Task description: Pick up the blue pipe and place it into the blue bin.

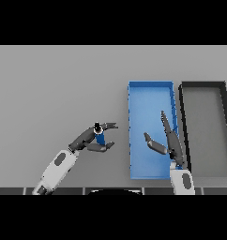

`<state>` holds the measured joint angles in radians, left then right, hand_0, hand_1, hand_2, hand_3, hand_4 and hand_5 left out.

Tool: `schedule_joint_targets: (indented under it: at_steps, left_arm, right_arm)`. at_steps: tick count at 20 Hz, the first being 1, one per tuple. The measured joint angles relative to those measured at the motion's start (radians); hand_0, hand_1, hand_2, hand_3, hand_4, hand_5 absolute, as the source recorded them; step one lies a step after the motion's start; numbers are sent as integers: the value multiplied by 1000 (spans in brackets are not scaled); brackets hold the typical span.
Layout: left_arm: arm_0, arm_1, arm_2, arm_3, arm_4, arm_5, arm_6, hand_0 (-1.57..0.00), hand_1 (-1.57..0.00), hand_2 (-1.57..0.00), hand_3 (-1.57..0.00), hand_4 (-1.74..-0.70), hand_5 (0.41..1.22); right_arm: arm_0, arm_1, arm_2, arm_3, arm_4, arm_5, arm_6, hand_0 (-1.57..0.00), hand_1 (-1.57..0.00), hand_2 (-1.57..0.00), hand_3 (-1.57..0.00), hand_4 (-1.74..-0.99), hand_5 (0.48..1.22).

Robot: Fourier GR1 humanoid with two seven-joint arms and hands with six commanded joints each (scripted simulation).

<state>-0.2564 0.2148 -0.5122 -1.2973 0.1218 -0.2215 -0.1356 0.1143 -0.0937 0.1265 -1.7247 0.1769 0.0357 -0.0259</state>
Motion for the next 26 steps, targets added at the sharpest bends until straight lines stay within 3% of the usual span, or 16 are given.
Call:
schedule_joint_targets:
  at_steps: [3,5,8,11,12,17,23,26]
  left_arm:
    - [19,-37,-14,0,5,12,9,-888,-999,-1035,-1009,-1526,988]
    - [14,-31,-28,-6,-5,13,23,-1134,-1205,-1228,-1174,-1600,1072]
    - [22,-43,-53,1,-27,46,-45,-1347,-1384,-1395,-1317,-1665,1144]
    - [17,-44,-43,-35,-23,67,-62,-1456,-1475,-1481,-1406,-1702,1182]
    - [21,-40,-36,-66,-13,70,-77,-1479,-1494,-1499,-1423,-1710,1190]
    - [-3,-67,-40,-165,0,76,-47,-1541,-1546,-1547,-1469,-1731,1211]
    - [-21,-59,-55,-261,-2,58,68,-1563,-1564,-1565,-1495,-1738,1218]
    - [-19,-66,-59,-266,-20,59,87,-1567,-1568,-1568,-1496,-1740,1219]
  right_arm:
    - [-18,-6,-9,1,-5,0,22,1,1,1,1,-1195,604]
    - [-13,-13,-13,9,-12,9,6,1,1,1,1,-1198,604]
    - [-17,-8,-6,10,-2,4,1,1,1,1,1,-1190,600]
    - [-32,-6,-9,17,-6,3,15,1,1,1,1,-1189,603]
    - [-6,-8,-2,16,-2,10,-15,1,1,1,1,-1187,603]
    - [-5,-14,-4,10,13,-1,-18,1,1,1,1,-1164,602]
    - [2,-28,-17,4,6,2,-34,1,1,1,1,-1133,606]
    - [10,-33,-18,4,-9,17,-72,1,1,1,1,-1141,605]
